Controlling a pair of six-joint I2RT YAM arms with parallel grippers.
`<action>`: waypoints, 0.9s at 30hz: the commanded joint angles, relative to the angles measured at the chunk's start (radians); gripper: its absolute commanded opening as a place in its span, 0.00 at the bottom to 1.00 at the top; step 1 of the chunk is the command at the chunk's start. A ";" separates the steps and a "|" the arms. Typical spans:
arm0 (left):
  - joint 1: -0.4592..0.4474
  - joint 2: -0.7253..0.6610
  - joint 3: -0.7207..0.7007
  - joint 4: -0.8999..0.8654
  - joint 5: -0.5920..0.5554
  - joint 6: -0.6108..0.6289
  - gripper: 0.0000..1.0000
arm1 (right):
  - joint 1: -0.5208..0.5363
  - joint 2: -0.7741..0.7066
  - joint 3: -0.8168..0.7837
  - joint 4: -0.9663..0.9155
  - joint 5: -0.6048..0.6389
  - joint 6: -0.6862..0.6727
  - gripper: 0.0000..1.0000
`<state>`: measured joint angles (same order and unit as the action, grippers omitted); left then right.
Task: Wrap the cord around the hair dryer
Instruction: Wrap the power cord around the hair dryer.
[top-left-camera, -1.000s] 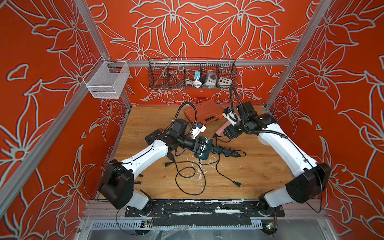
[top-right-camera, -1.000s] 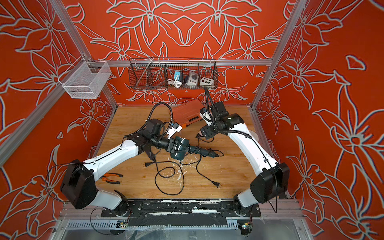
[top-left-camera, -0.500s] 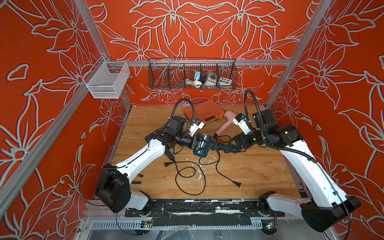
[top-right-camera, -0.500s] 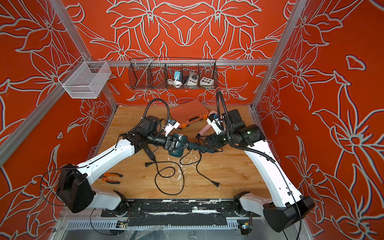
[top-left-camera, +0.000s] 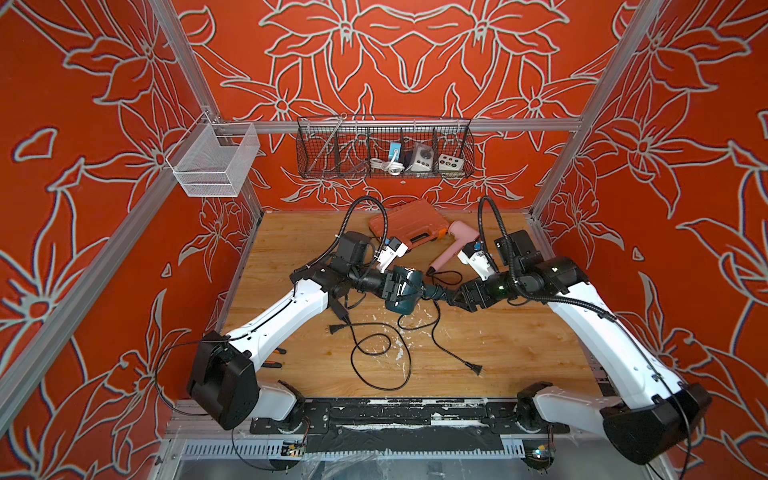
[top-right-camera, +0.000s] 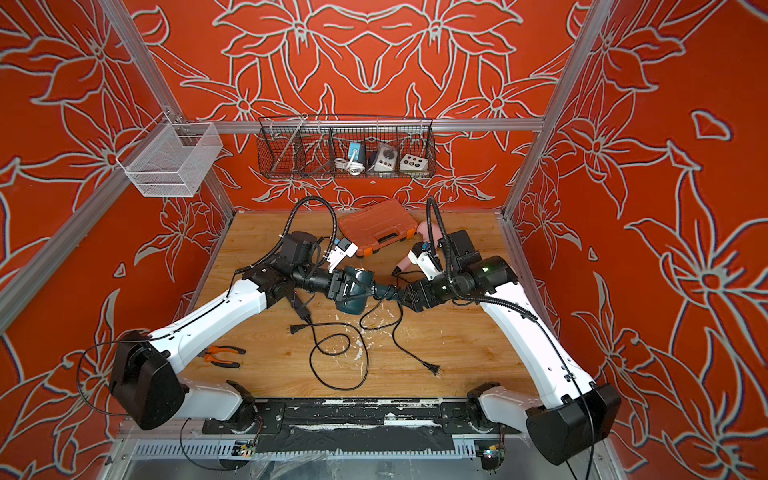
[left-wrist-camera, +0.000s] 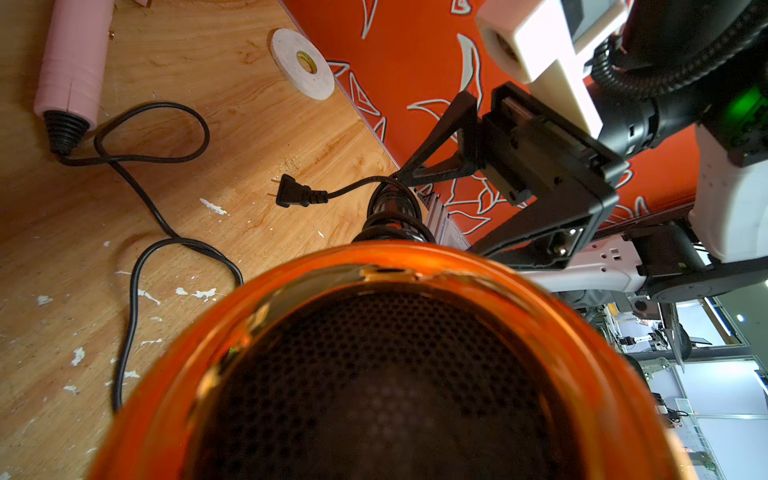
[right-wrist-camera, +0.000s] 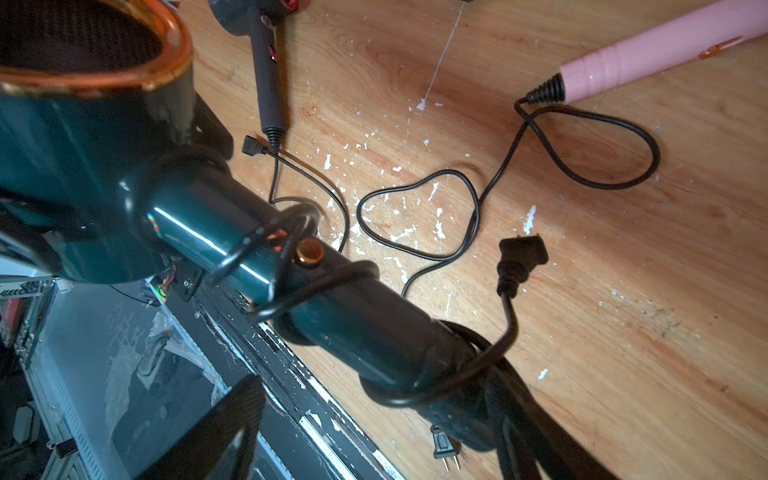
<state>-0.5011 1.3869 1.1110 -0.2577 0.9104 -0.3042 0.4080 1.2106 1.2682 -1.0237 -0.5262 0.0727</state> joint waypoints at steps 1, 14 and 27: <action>0.005 -0.045 0.036 0.055 0.040 0.007 0.00 | -0.003 0.021 -0.012 0.026 -0.067 0.001 0.87; 0.004 -0.044 0.033 0.080 0.044 -0.012 0.00 | 0.005 0.064 -0.036 0.066 -0.180 -0.038 0.87; 0.005 -0.034 0.045 0.083 0.055 -0.010 0.00 | 0.010 0.112 -0.064 0.092 -0.311 -0.124 0.85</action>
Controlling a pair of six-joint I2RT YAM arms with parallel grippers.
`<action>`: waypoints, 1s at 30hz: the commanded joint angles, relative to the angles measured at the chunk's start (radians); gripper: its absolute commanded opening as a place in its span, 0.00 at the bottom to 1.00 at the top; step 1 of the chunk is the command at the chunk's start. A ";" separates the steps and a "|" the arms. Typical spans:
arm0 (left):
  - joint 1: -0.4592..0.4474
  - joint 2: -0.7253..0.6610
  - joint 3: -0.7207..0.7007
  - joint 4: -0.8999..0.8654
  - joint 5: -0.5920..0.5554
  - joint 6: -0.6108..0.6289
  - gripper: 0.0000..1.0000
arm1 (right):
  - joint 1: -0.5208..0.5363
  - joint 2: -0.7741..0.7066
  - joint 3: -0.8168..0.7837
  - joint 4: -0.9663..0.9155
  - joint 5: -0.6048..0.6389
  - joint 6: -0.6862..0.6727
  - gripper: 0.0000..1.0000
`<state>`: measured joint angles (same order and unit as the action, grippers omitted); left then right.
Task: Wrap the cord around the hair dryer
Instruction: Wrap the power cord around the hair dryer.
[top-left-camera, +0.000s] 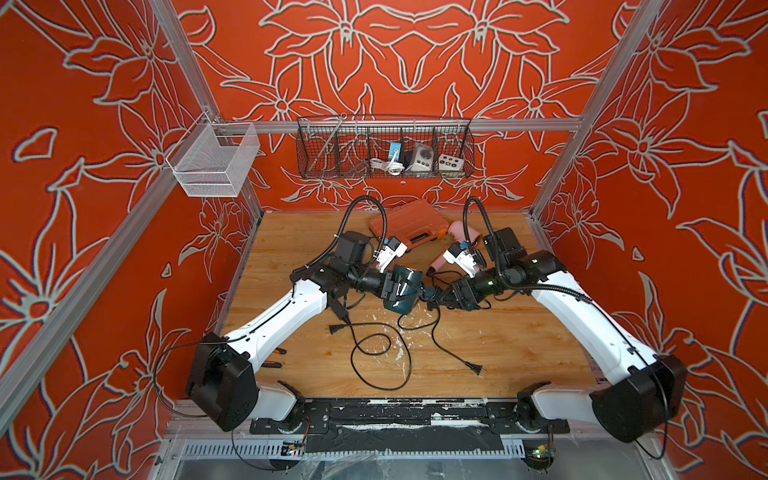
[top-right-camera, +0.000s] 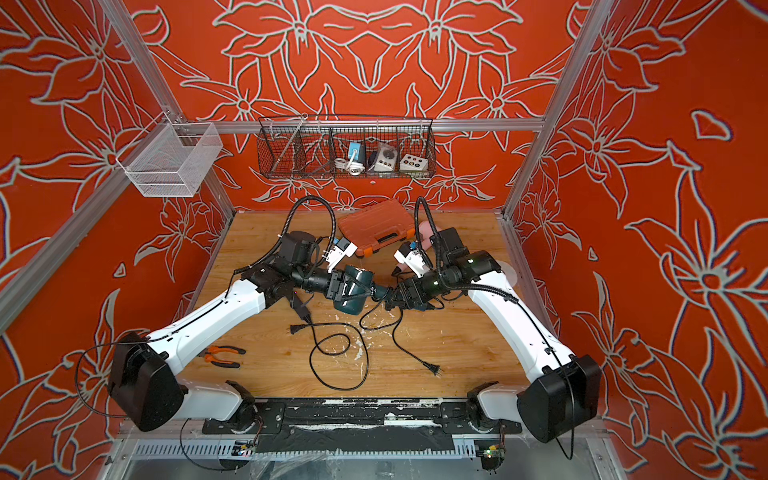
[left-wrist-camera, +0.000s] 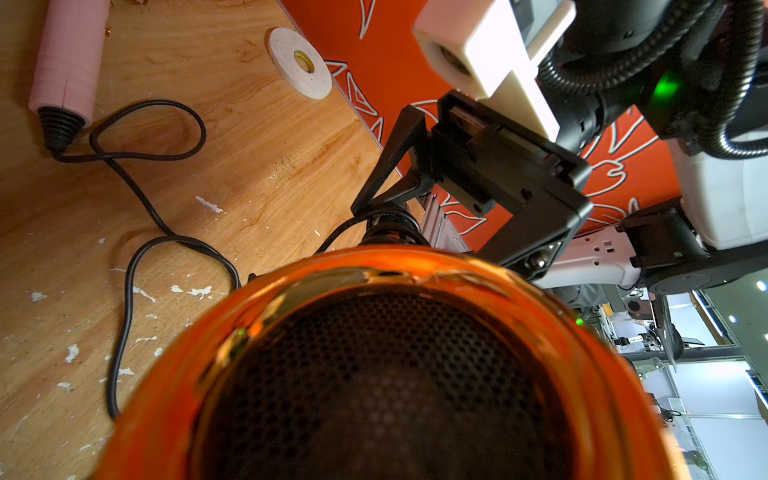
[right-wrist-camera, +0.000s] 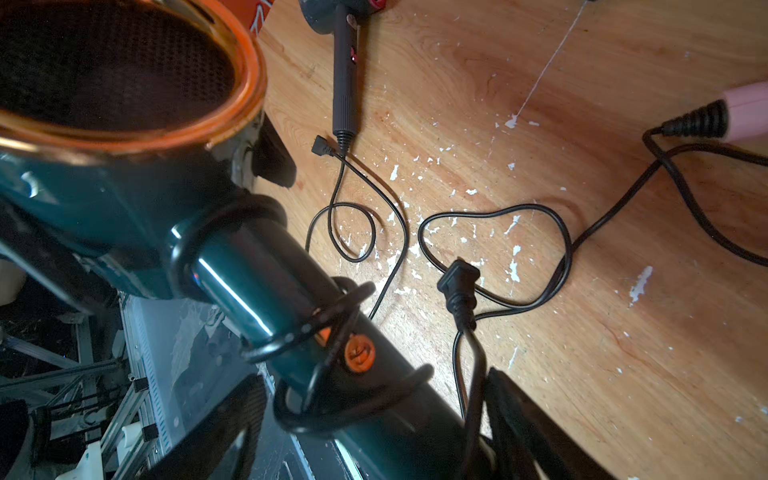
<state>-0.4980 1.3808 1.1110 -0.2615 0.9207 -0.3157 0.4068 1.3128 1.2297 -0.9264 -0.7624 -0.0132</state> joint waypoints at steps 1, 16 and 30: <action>0.003 -0.026 0.046 0.087 0.049 0.003 0.00 | 0.012 0.010 -0.033 0.004 -0.086 -0.040 0.85; 0.002 0.012 0.088 0.094 0.098 0.004 0.00 | 0.027 0.052 -0.058 0.038 -0.146 -0.065 0.74; 0.003 0.054 0.135 0.109 0.197 0.004 0.00 | 0.049 0.060 -0.072 0.059 -0.169 -0.070 0.56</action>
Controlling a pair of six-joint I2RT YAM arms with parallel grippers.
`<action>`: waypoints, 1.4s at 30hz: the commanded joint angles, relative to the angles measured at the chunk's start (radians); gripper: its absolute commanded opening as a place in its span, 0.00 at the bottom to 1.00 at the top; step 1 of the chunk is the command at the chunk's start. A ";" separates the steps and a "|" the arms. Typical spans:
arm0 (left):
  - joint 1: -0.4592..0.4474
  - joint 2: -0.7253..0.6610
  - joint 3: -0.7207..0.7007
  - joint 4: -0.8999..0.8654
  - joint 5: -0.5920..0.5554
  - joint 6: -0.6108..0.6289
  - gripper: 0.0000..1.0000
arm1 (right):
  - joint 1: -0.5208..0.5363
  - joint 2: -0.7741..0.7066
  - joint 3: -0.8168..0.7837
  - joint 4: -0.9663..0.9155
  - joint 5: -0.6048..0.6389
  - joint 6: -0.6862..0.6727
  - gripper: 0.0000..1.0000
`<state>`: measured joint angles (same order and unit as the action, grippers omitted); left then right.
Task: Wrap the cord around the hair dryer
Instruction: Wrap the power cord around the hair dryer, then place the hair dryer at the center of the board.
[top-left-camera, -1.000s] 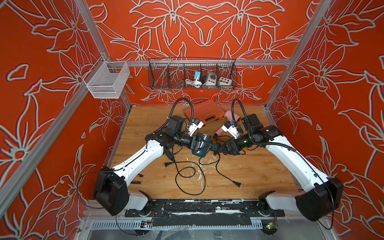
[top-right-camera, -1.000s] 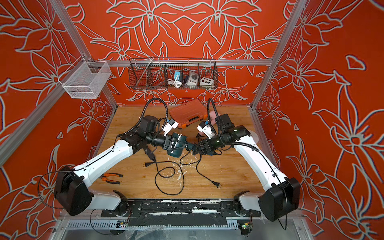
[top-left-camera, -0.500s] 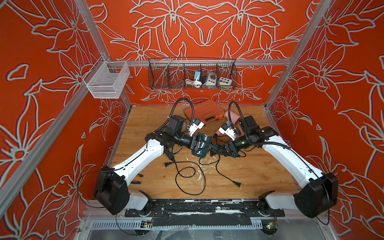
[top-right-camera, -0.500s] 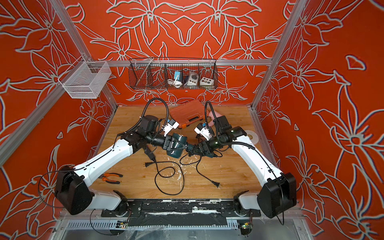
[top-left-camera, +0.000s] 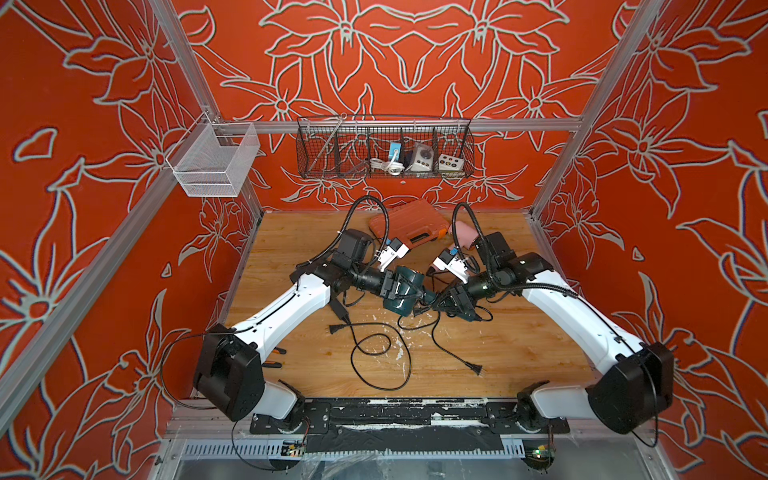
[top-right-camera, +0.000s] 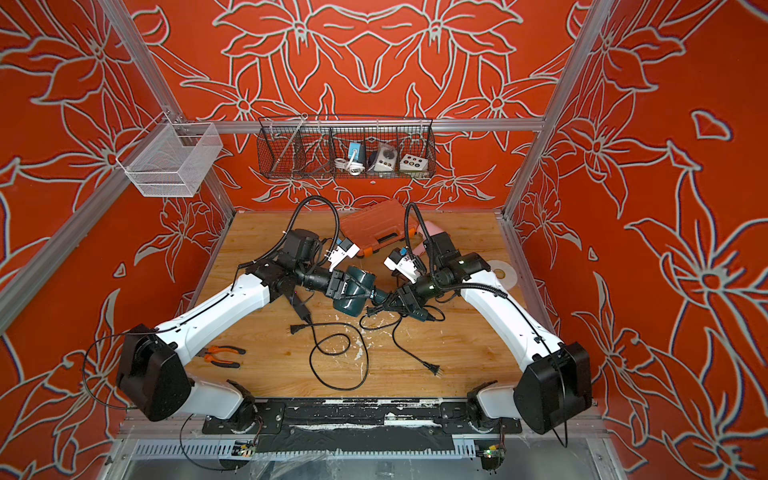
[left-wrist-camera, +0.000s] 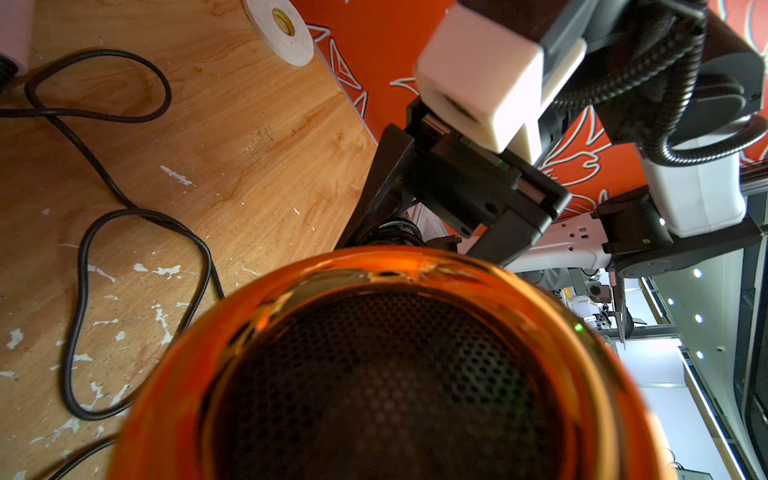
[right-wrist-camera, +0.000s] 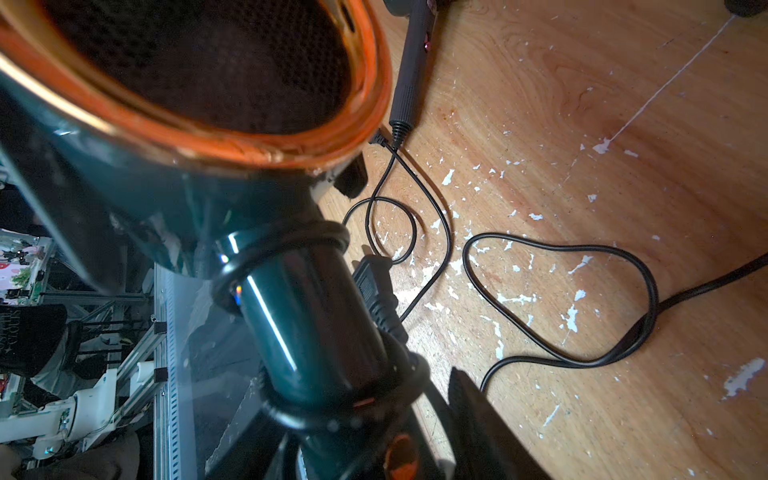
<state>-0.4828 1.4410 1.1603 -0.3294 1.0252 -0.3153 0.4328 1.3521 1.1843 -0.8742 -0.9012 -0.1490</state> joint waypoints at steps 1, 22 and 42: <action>-0.013 -0.002 0.092 0.174 0.098 0.005 0.00 | 0.025 0.020 -0.030 0.014 -0.034 0.070 0.55; -0.033 0.069 0.160 0.201 0.168 -0.005 0.00 | 0.029 0.008 -0.102 0.121 -0.065 0.114 0.10; -0.031 0.075 0.197 0.147 0.060 0.006 0.93 | -0.040 -0.107 -0.203 0.208 0.036 0.191 0.00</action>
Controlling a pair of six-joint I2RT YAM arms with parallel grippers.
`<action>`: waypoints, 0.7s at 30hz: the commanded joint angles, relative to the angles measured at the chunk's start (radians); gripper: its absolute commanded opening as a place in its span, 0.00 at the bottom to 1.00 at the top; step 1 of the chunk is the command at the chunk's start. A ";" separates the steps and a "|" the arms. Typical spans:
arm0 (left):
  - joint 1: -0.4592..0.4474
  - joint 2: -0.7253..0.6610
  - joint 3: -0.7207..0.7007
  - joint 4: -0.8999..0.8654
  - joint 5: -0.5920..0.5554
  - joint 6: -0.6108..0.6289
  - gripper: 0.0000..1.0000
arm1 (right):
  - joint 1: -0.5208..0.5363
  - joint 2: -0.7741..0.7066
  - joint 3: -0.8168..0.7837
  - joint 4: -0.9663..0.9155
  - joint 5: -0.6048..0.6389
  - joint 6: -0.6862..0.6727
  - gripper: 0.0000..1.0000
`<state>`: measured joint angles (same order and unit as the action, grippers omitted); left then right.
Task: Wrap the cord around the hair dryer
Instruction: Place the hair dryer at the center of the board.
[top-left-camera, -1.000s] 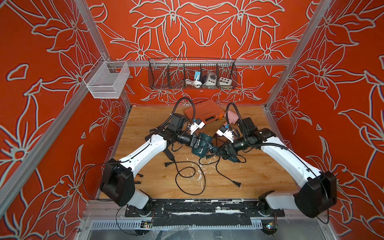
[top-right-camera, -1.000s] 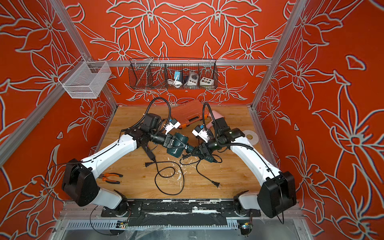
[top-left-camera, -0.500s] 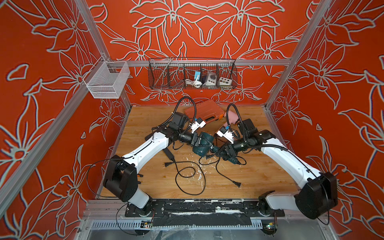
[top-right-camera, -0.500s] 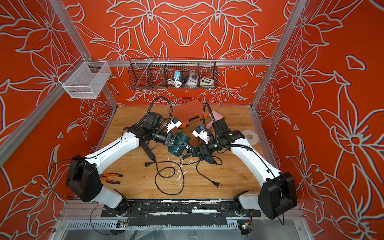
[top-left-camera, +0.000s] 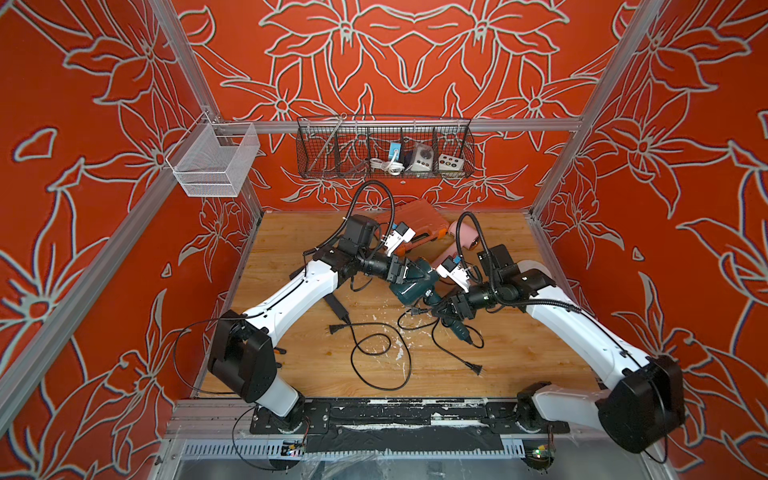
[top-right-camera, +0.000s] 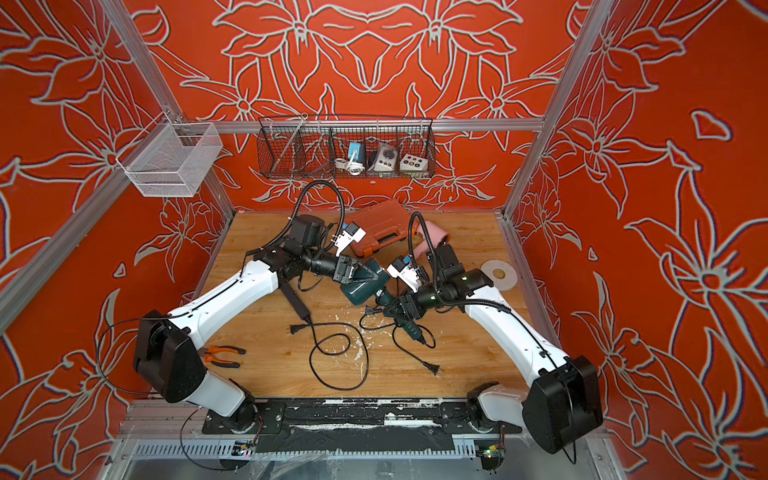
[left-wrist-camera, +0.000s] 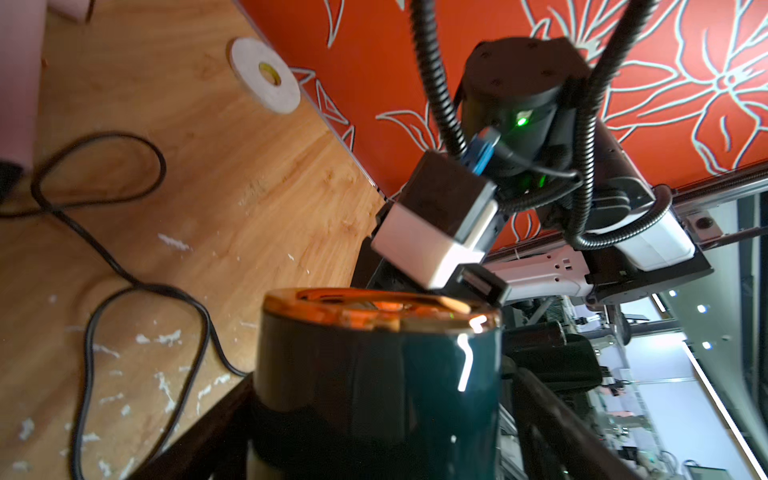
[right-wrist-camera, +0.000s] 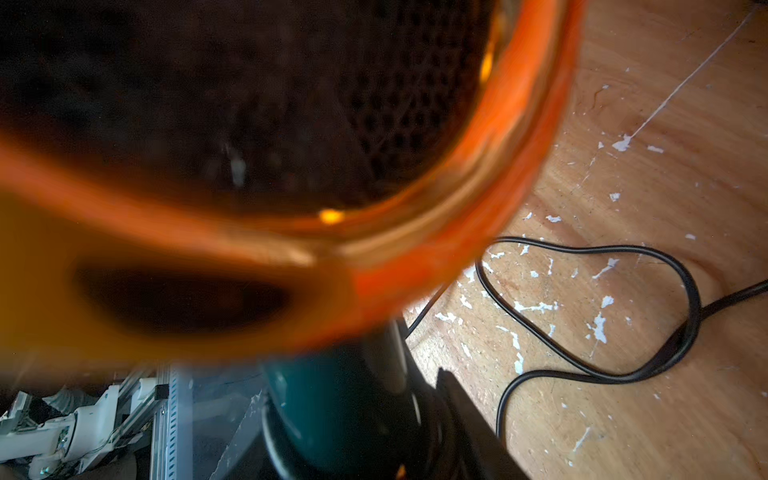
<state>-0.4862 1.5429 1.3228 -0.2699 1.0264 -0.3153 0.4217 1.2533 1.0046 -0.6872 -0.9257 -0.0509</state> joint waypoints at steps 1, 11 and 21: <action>-0.028 -0.028 0.035 0.090 0.056 0.006 0.93 | -0.034 -0.011 -0.028 0.023 0.060 0.095 0.00; -0.025 -0.027 0.036 0.090 0.013 -0.003 0.96 | -0.087 -0.052 -0.070 0.081 0.031 0.138 0.00; -0.006 -0.055 0.021 0.128 -0.106 -0.033 0.99 | -0.115 -0.069 -0.095 0.084 0.046 0.146 0.00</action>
<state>-0.4915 1.5410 1.3258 -0.1844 0.9131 -0.3321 0.3344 1.1950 0.9337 -0.6270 -0.9348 0.0448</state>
